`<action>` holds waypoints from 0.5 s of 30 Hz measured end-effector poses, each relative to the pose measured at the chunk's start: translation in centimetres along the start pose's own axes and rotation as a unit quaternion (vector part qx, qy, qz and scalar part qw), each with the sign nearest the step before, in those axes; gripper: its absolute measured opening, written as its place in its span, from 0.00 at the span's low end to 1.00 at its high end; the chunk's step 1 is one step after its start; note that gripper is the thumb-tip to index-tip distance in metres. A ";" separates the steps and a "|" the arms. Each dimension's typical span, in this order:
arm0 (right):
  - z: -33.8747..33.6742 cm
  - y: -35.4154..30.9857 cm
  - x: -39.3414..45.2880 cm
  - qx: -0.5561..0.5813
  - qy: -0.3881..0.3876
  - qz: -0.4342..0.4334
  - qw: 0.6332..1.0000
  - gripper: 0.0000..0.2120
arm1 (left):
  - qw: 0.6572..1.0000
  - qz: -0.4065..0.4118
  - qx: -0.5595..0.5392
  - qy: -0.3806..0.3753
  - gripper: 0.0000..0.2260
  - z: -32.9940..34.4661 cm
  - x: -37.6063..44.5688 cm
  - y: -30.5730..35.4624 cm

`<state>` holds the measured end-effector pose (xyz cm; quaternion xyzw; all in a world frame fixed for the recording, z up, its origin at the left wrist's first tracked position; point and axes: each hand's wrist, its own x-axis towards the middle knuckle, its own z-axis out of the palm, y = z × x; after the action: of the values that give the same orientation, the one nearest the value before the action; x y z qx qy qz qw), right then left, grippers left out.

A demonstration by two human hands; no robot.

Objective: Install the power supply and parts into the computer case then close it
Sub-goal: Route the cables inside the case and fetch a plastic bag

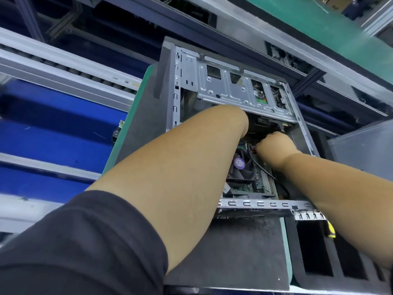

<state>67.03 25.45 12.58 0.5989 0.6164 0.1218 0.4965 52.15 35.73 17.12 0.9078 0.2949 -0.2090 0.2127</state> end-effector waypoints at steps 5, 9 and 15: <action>0.3 -1.0 0.3 0.036 -0.012 0.044 0.998 0.13 | 0.999 -0.011 -0.028 0.017 0.10 0.2 0.0 -0.1; -0.1 -1.6 0.8 0.105 -0.001 0.083 0.991 0.15 | 0.999 -0.014 -0.041 0.005 0.11 0.7 0.4 0.2; -1.7 -1.9 1.7 0.259 -0.102 0.133 0.951 0.20 | 0.996 0.003 -0.060 -0.062 0.07 0.7 0.5 0.7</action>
<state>64.95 27.16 11.22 0.7925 0.4879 -0.0388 0.3639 52.78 35.08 16.53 0.8798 0.2902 -0.2457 0.2852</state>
